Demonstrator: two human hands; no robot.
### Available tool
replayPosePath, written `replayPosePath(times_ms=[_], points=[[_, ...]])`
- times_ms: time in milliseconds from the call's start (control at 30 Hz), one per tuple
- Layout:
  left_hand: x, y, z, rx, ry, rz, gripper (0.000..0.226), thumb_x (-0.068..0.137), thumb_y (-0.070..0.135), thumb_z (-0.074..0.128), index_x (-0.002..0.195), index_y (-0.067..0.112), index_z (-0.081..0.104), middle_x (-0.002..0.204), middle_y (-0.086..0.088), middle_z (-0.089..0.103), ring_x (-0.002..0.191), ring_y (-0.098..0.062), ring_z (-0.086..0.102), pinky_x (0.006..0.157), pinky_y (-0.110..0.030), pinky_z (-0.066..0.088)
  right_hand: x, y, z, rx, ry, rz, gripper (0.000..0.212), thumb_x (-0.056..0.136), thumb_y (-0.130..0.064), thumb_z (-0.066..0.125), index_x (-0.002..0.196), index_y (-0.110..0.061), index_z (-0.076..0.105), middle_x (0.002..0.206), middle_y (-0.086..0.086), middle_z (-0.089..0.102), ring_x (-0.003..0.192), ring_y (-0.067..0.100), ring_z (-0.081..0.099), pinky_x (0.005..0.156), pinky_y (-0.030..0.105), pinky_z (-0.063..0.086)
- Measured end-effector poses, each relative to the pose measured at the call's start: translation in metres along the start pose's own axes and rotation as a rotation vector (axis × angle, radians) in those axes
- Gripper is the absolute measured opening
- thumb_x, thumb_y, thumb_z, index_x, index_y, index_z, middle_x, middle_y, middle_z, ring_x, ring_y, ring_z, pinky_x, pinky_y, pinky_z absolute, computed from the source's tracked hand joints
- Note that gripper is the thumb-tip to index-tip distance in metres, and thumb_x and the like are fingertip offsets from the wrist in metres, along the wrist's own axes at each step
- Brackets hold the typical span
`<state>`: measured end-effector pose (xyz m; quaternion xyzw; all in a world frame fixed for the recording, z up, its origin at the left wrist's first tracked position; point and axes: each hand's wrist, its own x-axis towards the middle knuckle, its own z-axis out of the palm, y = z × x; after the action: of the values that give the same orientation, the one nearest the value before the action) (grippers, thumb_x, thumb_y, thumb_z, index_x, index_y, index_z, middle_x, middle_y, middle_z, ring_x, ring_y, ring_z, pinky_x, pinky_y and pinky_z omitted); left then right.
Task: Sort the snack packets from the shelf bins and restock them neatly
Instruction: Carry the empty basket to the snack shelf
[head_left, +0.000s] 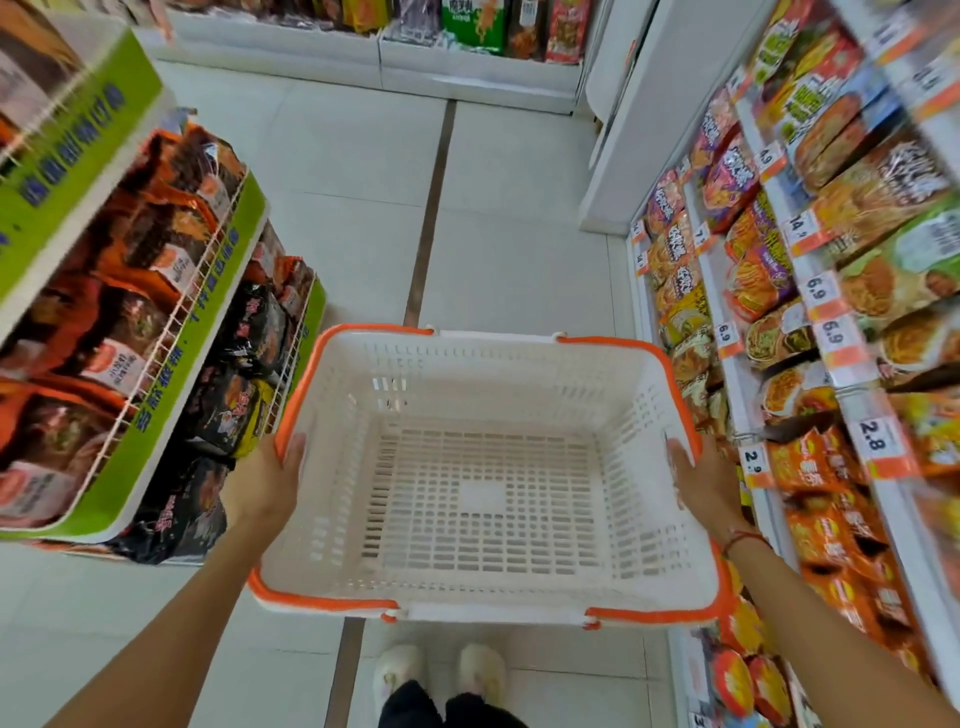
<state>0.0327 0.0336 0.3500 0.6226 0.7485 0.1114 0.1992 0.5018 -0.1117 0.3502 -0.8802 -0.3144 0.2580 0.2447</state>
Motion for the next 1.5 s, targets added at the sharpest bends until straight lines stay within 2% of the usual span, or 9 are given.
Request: replayPosePath(times_ms=[133,267,400,567,800,933,1167,1367,1500], points=[[0.023,0.015,0.001,-0.008,0.012,-0.031,0.048,0.099,0.045,0.040,0.093,-0.001,0.054,0.076,-0.013,0.054,0.066,-0.028,0.047,0.060,-0.039,0.036,0.027,-0.041,-0.009,-0.021,0.036,-0.025,0.054,0.099,-0.037,0.048,0.142,-0.005,0.040,0.136,0.018,0.053,0.122,0.040,0.051,0.096,0.049,0.045],[0.069,0.029,0.006,-0.006,0.020,-0.042,0.054,0.099,0.050,0.037,0.097,-0.001,0.054,0.087,-0.024,0.063,0.077,-0.041,0.060,0.067,-0.046,0.047,0.067,-0.076,-0.003,-0.007,0.028,-0.056,0.050,0.099,-0.040,0.047,0.138,-0.009,0.044,0.127,0.016,0.059,0.114,0.038,0.057,0.092,0.048,0.048],[0.123,0.049,0.009,-0.030,0.004,-0.069,0.051,0.100,0.047,0.038,0.099,-0.002,0.055,0.090,-0.023,0.062,0.083,-0.043,0.061,0.069,-0.045,0.043,0.122,-0.097,0.016,0.010,0.030,-0.050,0.074,0.085,-0.075,0.038,0.131,-0.018,0.045,0.115,0.020,0.065,0.097,0.043,0.063,0.082,0.055,0.053],[0.191,0.078,0.003,-0.062,-0.010,-0.069,0.052,0.099,0.052,0.037,0.089,0.003,0.051,0.082,-0.020,0.061,0.074,-0.040,0.060,0.066,-0.044,0.045,0.165,-0.167,0.022,-0.022,0.069,-0.031,0.033,0.100,-0.031,0.049,0.114,-0.001,0.056,0.105,0.015,0.062,0.092,0.033,0.060,0.074,0.038,0.045],[0.306,0.138,0.006,-0.036,-0.013,-0.091,0.056,0.097,0.055,0.036,0.086,0.002,0.050,0.076,-0.018,0.057,0.069,-0.039,0.060,0.066,-0.049,0.050,0.281,-0.238,0.034,0.049,0.031,-0.052,0.051,0.095,-0.049,0.048,0.124,-0.007,0.055,0.108,0.011,0.065,0.096,0.029,0.063,0.081,0.037,0.050],[0.376,0.175,0.013,-0.038,0.008,-0.104,0.053,0.097,0.054,0.036,0.079,0.006,0.048,0.068,-0.013,0.054,0.060,-0.032,0.053,0.058,-0.041,0.044,0.369,-0.280,0.037,-0.006,0.016,-0.069,0.036,0.099,-0.034,0.050,0.125,-0.009,0.055,0.103,0.010,0.066,0.082,0.026,0.059,0.069,0.034,0.047],[0.498,0.244,0.017,-0.092,0.084,-0.175,0.054,0.097,0.054,0.036,0.078,0.005,0.047,0.063,-0.011,0.052,0.056,-0.030,0.053,0.053,-0.038,0.043,0.526,-0.374,0.050,-0.013,-0.015,-0.140,0.034,0.098,-0.041,0.049,0.118,-0.014,0.056,0.102,0.009,0.068,0.087,0.032,0.064,0.077,0.047,0.054],[0.627,0.285,0.014,-0.146,0.115,-0.234,0.052,0.098,0.053,0.036,0.087,0.004,0.051,0.073,-0.013,0.056,0.064,-0.030,0.054,0.057,-0.037,0.038,0.654,-0.486,0.082,-0.026,-0.046,-0.224,0.031,0.097,-0.038,0.052,0.110,-0.011,0.057,0.100,0.013,0.068,0.088,0.032,0.064,0.076,0.039,0.052],[0.720,0.300,0.005,-0.169,0.161,-0.251,0.058,0.095,0.062,0.032,0.083,0.008,0.050,0.068,-0.011,0.058,0.061,-0.033,0.061,0.057,-0.040,0.052,0.732,-0.569,0.114,-0.045,-0.054,-0.281,0.032,0.097,-0.036,0.052,0.108,-0.007,0.058,0.099,0.014,0.067,0.088,0.032,0.063,0.079,0.041,0.052]])
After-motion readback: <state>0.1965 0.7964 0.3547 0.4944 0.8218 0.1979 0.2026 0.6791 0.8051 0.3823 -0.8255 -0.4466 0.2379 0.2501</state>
